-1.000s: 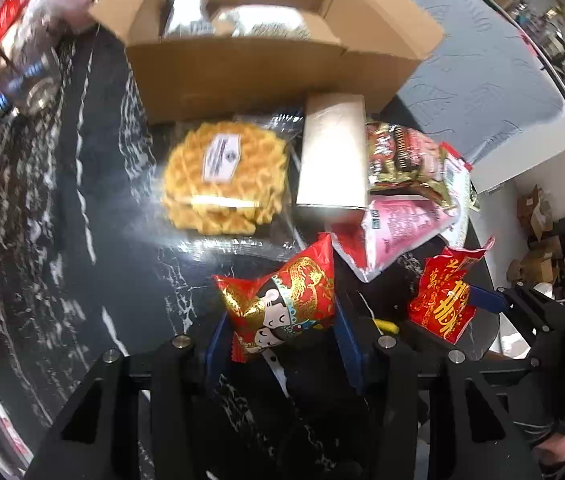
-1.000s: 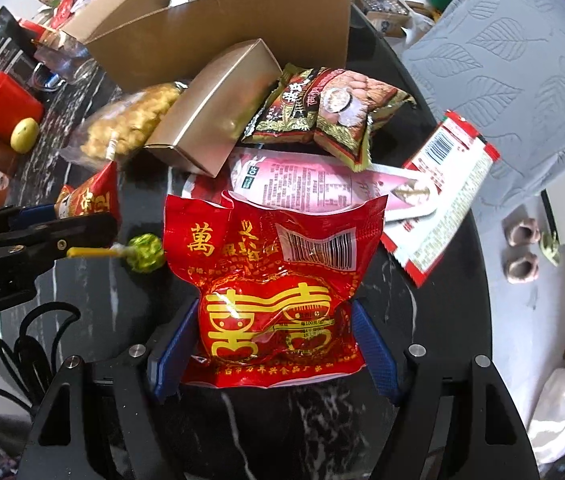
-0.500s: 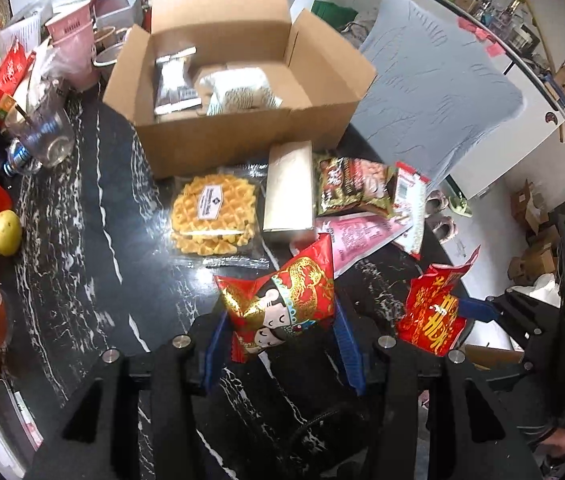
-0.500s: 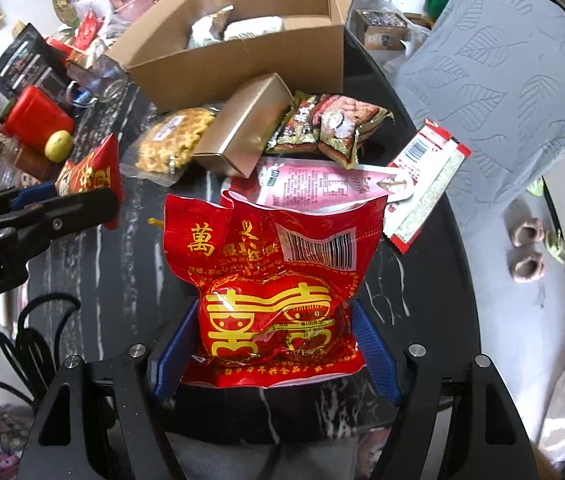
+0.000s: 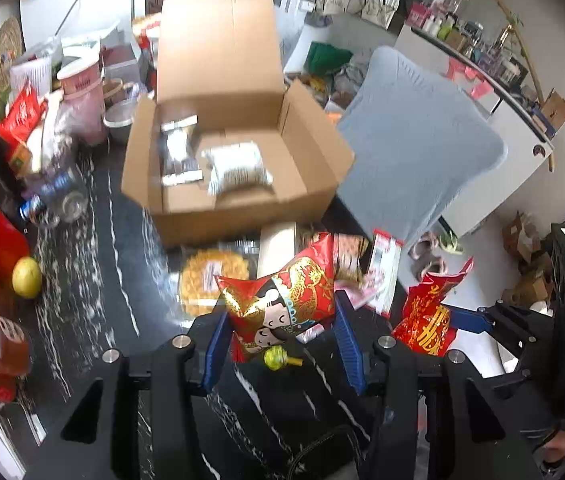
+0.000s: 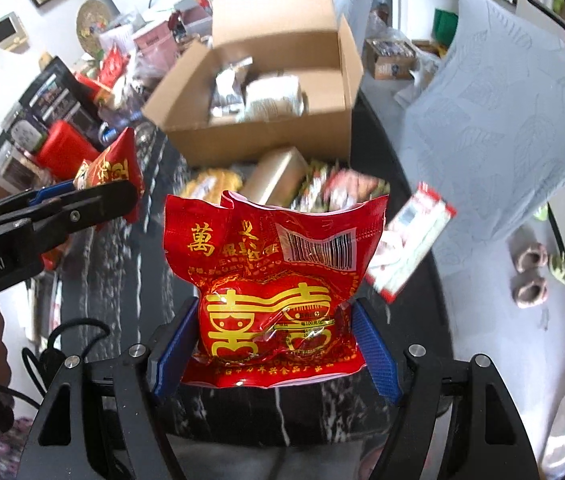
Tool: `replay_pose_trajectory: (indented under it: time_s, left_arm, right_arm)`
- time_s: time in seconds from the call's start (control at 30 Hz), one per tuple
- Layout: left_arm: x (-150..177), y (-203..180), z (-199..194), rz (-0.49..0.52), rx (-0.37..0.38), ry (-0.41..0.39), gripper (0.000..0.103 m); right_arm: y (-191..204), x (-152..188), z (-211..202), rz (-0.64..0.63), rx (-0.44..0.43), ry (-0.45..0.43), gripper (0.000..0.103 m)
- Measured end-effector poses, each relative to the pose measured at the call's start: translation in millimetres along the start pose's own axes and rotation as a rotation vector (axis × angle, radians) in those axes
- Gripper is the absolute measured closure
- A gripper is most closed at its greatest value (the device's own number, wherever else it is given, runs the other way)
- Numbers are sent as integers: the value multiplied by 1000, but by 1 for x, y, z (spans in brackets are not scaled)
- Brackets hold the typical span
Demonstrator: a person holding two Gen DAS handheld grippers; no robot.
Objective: Organize snacks
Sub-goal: 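Carry both red bags over the box and release them inside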
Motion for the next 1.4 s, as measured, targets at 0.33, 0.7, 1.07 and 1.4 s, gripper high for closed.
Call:
replay_pose_trajectory:
  time_s: [0.33, 0.7, 1.07, 1.4]
  left_arm:
    - [-64, 7, 1, 7, -10, -103, 56]
    - [-129, 30, 35, -19, -35, -150, 56]
    - [-176, 60, 91, -9, -104, -146, 56]
    - [-194, 83, 150, -6, -142, -93, 56]
  right_arm:
    - [-3, -69, -4, -51, -22, -67, 27]
    - [-9, -145, 18, -92, -27, -99, 27]
    - [-14, -218, 75, -113, -28, -110, 27]
    - [-24, -252, 133, -118, -15, -72, 27]
Point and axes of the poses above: each gripper's, at about its wrist camera, not at the fingertips, and z roughly the way its jaws point, y to its left, x to its underside, the point moved 7 cm from there along z, roughly the way its jaws point, and after that the axes turned 7 degrees about -y, right-handed, at the moved point
